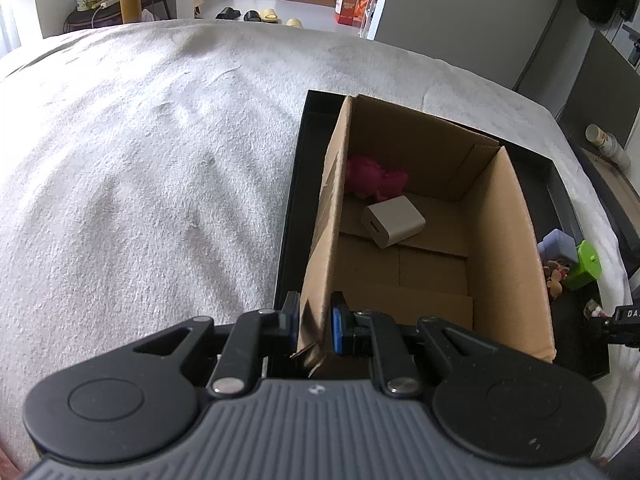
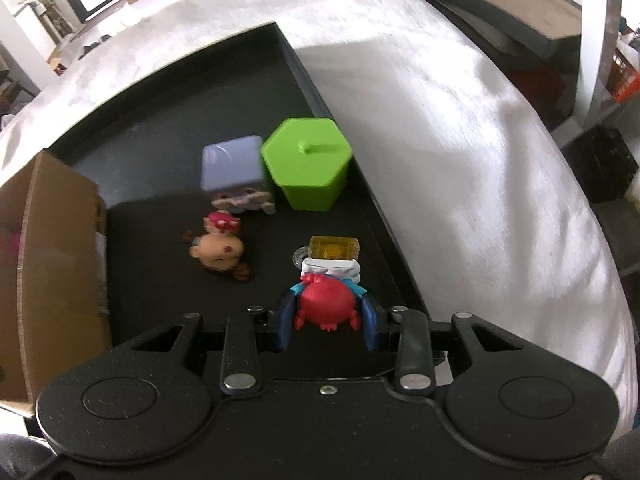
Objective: Organize rigid objects
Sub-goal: 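Close the right gripper on the red crab figure with yellow tag, then carry the red crab figure over the box and open the right gripper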
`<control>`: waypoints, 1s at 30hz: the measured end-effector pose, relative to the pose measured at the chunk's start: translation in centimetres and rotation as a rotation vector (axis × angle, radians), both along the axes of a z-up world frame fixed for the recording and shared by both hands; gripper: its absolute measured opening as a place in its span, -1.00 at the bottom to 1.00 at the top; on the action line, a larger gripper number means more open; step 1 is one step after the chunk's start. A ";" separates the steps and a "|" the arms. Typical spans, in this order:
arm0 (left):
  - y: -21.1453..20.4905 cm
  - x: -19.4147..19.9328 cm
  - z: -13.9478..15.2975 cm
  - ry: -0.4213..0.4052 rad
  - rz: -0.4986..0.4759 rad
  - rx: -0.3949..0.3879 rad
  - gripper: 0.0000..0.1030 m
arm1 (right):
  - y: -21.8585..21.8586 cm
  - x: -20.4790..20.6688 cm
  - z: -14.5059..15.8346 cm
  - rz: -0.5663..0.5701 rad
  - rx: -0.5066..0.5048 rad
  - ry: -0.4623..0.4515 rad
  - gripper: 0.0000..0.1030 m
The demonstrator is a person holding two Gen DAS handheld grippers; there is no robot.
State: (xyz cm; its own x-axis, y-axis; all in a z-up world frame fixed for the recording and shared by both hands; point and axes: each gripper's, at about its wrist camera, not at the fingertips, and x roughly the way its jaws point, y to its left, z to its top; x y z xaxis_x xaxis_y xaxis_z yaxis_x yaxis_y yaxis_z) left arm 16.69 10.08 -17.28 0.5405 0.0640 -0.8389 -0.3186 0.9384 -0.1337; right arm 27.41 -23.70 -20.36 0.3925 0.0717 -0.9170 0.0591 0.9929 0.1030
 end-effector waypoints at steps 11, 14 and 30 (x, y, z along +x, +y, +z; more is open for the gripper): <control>-0.1 -0.1 0.1 0.000 0.003 0.007 -0.72 | 1.7 0.1 3.4 0.063 0.061 -0.050 -0.35; 0.0 -0.2 0.2 -0.004 0.005 0.004 -0.72 | 2.4 0.1 4.1 0.088 0.064 -0.063 -0.35; 0.2 -0.3 0.1 -0.012 0.005 -0.012 -0.72 | 6.2 0.2 6.5 0.172 0.086 -0.111 -0.35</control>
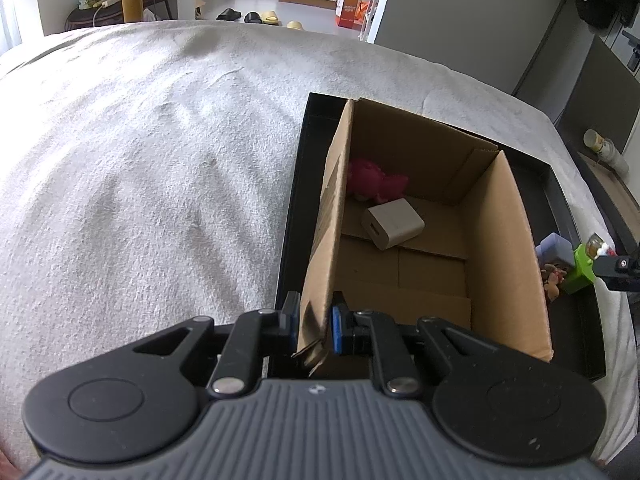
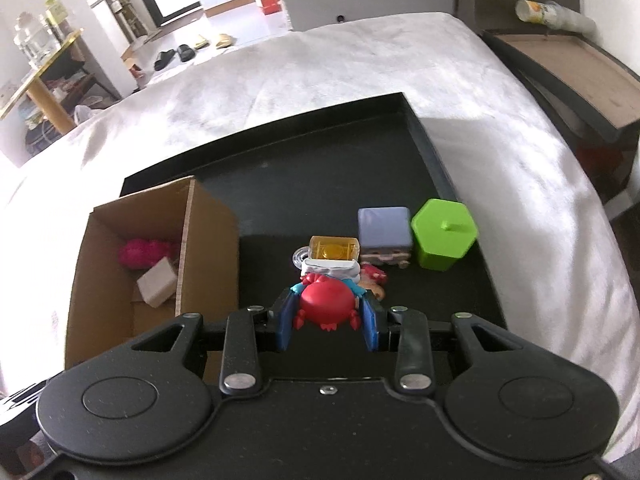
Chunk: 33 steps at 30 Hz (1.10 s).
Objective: Organize rigid objects
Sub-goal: 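Carry the red crab figure over the box and open the right gripper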
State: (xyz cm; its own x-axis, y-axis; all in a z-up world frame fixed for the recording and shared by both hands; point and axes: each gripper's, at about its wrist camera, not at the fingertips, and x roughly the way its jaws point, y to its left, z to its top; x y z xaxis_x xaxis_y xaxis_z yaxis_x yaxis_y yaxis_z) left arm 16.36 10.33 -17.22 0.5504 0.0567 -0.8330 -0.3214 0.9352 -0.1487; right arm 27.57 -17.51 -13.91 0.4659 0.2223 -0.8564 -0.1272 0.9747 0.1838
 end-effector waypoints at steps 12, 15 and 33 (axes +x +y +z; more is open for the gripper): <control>0.5 0.0 -0.3 -0.007 -0.002 -0.028 -0.72 | 4.8 0.5 2.0 0.114 0.001 -0.037 -0.34; 0.6 -0.1 -0.3 -0.014 -0.003 -0.041 -0.72 | 6.1 0.7 2.3 0.136 -0.005 -0.043 -0.34; 1.5 -0.2 -0.9 -0.033 -0.029 -0.089 -0.71 | 13.4 1.4 2.4 0.279 -0.109 -0.096 -0.34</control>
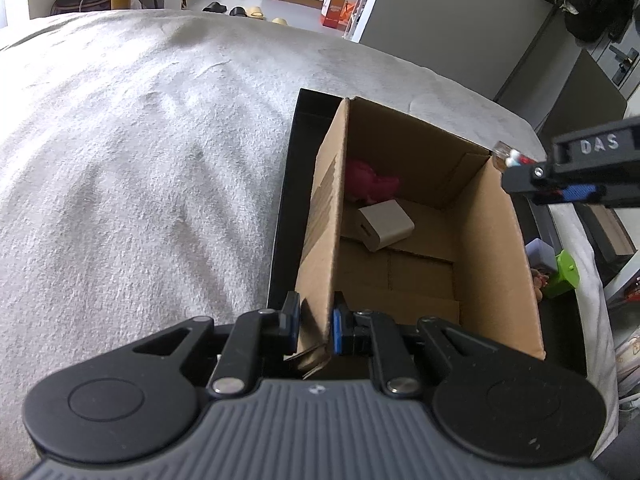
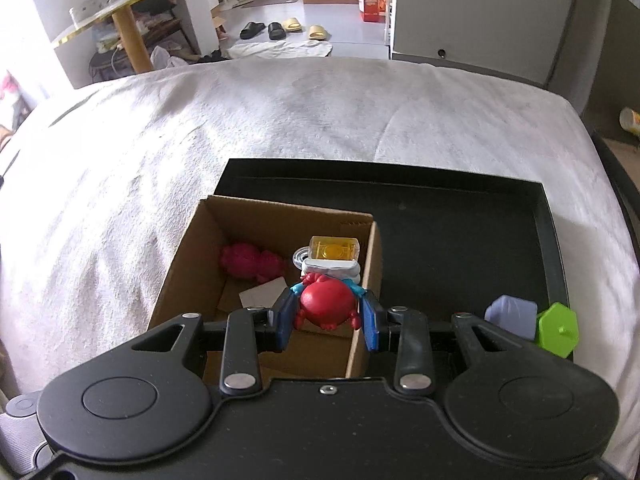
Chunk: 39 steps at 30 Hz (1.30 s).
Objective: Organize rigid objects
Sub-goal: 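Carry the red crab figure over the box and open the right gripper, then move the right gripper back to the tray toward the brown-haired doll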
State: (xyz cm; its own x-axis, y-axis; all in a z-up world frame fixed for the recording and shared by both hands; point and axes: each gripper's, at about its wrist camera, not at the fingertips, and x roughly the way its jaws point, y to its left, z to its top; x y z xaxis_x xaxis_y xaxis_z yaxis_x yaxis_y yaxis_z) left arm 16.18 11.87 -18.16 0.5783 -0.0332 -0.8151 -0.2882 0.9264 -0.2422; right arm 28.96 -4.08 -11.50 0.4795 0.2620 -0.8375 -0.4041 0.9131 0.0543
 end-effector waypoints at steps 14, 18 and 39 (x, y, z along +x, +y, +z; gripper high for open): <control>0.3 0.0 -0.1 -0.004 0.006 -0.010 -0.68 | -0.2 0.9 0.3 0.015 -0.014 -0.031 0.08; 0.3 0.0 -0.1 -0.002 0.007 -0.011 -0.68 | -2.2 0.6 0.7 -0.016 0.002 -0.039 0.34; -0.7 0.4 0.2 0.027 0.007 0.052 -0.67 | -9.6 -1.8 0.0 -0.077 0.046 -0.053 0.77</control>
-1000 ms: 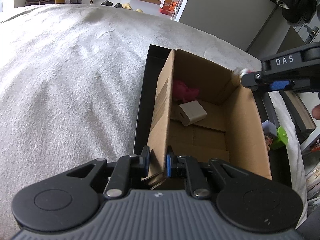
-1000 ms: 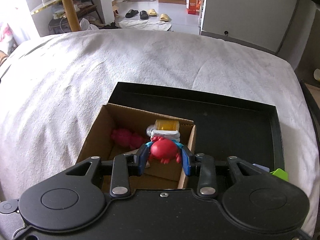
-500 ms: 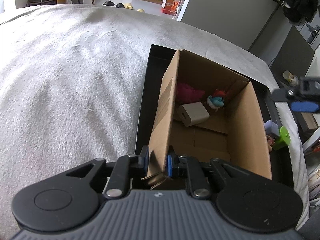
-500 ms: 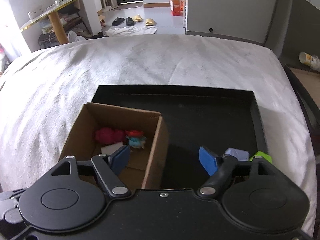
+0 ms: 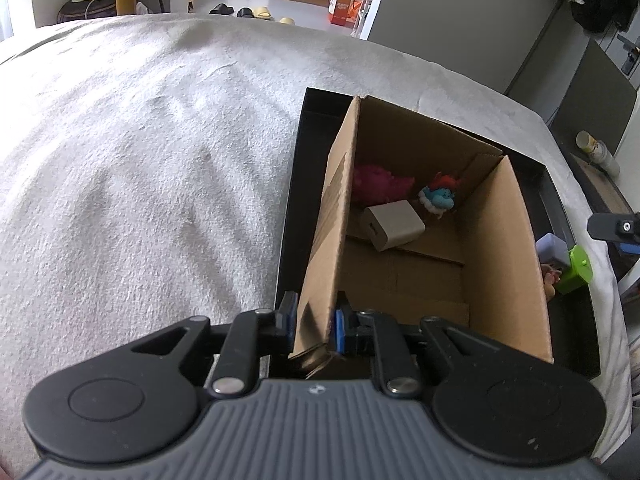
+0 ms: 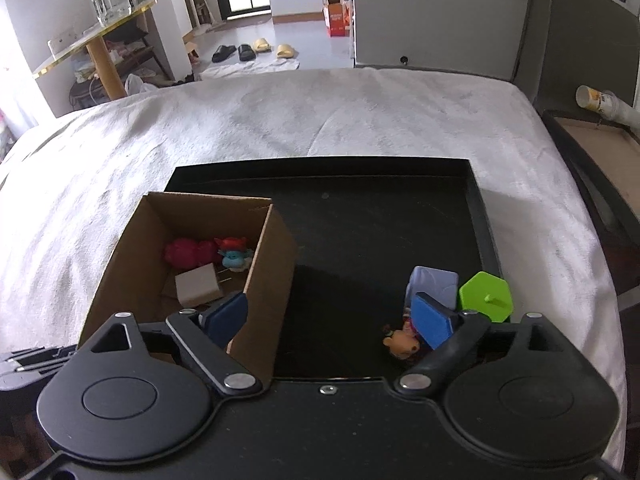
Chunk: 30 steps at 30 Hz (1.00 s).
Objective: Organize rigid objects
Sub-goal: 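Move the right gripper back to the tray toward the brown-haired doll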
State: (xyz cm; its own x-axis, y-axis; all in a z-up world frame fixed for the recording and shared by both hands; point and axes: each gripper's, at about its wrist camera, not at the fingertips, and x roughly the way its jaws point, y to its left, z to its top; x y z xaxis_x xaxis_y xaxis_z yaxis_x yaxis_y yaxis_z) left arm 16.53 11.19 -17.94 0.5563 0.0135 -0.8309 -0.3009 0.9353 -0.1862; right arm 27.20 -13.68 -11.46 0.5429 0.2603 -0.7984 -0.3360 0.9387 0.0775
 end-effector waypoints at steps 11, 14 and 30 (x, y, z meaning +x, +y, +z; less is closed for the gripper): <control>-0.5 0.2 0.2 0.006 0.002 0.020 -0.67 | -3.6 -0.6 -1.8 -0.028 0.055 0.025 0.90; -0.6 0.1 0.3 0.007 0.009 0.026 -0.67 | -4.2 -0.9 -2.1 -0.010 0.079 0.045 0.90; -0.9 0.1 0.8 0.003 0.048 0.025 -0.71 | -7.6 -1.5 -4.2 -0.028 0.110 0.089 0.90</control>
State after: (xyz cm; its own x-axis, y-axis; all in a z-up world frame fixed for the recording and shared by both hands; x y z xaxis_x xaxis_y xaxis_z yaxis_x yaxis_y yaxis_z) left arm 16.60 10.30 -17.10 0.5523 0.0609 -0.8314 -0.3460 0.9241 -0.1622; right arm 25.69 -21.29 -15.71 0.4790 0.3346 -0.8115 -0.2973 0.9317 0.2087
